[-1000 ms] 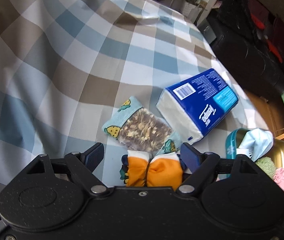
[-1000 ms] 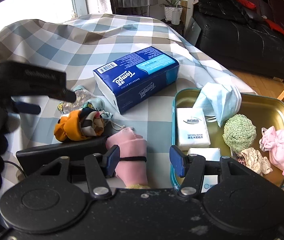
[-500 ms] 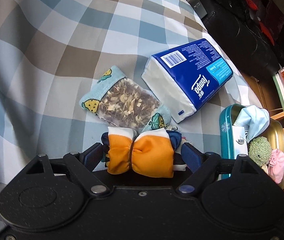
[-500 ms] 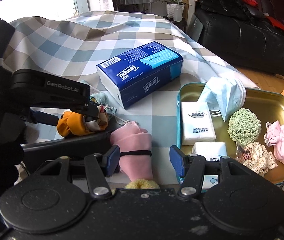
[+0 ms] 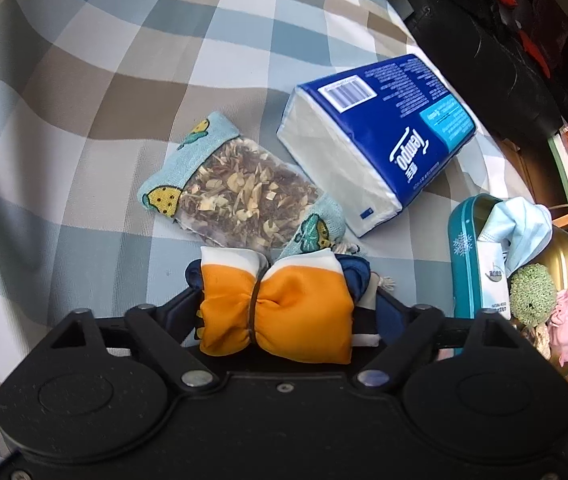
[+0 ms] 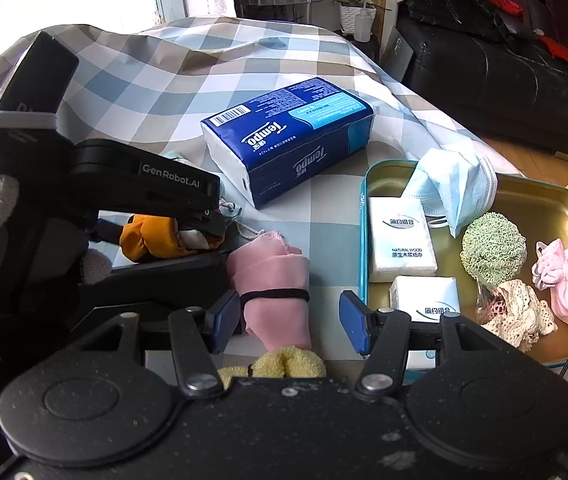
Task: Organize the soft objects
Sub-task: 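Grasp the rolled yellow towel with the right gripper while the left lifts the orange bundle, then carry the orange bundle in the left gripper while the right carries the yellow towel toward the gold tray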
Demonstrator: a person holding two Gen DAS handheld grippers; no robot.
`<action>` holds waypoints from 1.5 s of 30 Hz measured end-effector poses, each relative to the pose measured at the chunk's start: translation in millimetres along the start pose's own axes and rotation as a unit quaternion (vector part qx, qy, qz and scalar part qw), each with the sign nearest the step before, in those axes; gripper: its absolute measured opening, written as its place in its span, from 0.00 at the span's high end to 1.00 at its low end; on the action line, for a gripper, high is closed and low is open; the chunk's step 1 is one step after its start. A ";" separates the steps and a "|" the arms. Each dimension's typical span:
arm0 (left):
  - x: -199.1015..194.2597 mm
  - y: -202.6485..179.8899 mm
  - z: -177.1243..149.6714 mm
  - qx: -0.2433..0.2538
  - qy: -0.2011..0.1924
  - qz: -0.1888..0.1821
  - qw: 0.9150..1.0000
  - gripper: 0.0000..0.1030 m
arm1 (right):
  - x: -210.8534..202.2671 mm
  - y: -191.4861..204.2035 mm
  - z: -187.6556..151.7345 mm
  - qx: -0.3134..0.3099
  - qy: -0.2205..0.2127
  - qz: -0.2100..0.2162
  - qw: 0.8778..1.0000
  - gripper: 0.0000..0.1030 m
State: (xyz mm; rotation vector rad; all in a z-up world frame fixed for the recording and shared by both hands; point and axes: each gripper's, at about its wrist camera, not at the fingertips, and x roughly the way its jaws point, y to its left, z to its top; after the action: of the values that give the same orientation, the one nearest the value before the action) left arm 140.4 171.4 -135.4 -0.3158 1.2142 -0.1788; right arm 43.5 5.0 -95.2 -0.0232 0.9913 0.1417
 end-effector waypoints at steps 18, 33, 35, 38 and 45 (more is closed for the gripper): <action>-87.9 24.9 8.7 -0.047 -0.099 0.117 0.987 0.30 | 18.0 15.7 -3.8 -0.061 0.015 -0.002 0.998 0.45; -107.4 35.4 9.1 -0.060 -0.123 0.124 0.983 0.30 | -8.8 11.9 -43.8 -0.081 0.011 0.017 0.996 0.19; -107.5 34.7 8.7 -0.057 -0.123 0.125 0.983 0.30 | -8.0 10.7 -48.1 -0.079 0.016 0.021 0.997 0.16; -106.4 34.2 8.7 -0.055 -0.121 0.127 0.983 0.30 | -1.7 12.2 -51.0 -0.076 0.024 0.020 0.997 0.14; -104.6 34.1 9.2 -0.054 -0.119 0.127 0.983 0.30 | 17.0 30.8 -52.9 -0.095 0.033 0.017 0.995 0.13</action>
State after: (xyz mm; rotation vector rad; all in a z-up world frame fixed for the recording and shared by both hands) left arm 112.1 236.5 -50.9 -0.2655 1.0182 0.1444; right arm 4.7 32.9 -137.0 -0.1862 1.0426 0.2670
